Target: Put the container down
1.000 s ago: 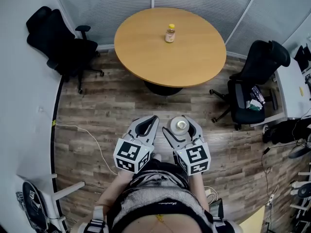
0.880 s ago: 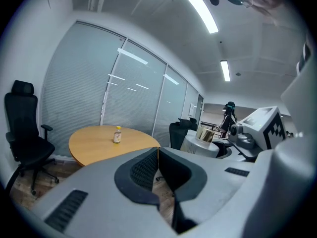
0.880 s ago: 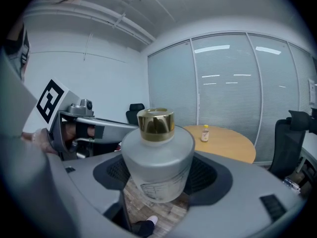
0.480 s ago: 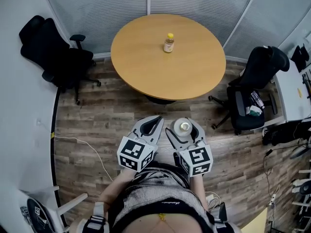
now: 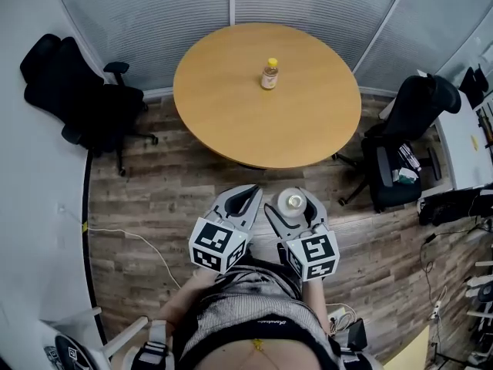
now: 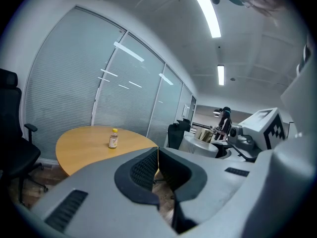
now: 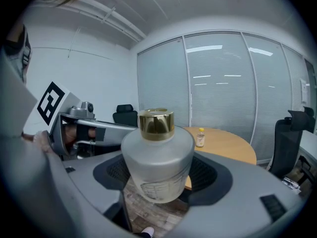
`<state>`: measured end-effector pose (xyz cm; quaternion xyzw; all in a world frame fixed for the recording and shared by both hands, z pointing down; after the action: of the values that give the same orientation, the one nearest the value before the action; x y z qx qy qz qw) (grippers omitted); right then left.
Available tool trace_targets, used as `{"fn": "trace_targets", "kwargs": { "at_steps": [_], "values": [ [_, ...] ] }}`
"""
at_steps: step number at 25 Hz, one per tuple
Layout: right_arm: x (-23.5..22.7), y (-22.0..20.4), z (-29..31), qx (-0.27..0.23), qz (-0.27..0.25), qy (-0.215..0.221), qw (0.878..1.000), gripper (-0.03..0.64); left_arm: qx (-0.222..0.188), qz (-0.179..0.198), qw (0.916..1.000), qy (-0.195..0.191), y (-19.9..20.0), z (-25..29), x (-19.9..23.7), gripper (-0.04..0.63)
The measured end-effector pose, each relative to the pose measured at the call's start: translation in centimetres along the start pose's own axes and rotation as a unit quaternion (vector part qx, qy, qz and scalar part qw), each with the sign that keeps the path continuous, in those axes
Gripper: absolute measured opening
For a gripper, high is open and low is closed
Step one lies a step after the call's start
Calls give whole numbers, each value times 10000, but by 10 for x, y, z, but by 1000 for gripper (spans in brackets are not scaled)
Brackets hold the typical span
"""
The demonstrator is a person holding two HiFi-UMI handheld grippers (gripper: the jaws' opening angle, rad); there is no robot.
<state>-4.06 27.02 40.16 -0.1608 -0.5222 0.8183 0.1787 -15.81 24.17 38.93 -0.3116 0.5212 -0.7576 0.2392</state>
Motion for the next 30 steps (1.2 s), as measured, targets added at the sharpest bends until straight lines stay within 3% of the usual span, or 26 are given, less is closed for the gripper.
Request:
{"fn": "trace_targets", "kwargs": {
  "at_steps": [21,30],
  "values": [
    [20,8,47,50,130,-46,9999,350,196,-36,9996,-205,3,-4,51,20],
    [0,11,56,50,144,82,9999,350,249,-63,9995,-172,5,18,53,20]
  ]
}}
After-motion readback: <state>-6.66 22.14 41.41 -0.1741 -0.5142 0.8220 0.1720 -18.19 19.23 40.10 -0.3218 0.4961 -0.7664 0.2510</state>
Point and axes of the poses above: the fingertips, and each gripper's own axes: z forward along the fingers, x to its left, y out of its top, the point moved 6 cm from there along -z, backward along the fingers, and after that the axes turned 1 degree about z, right-handed, at the moved point
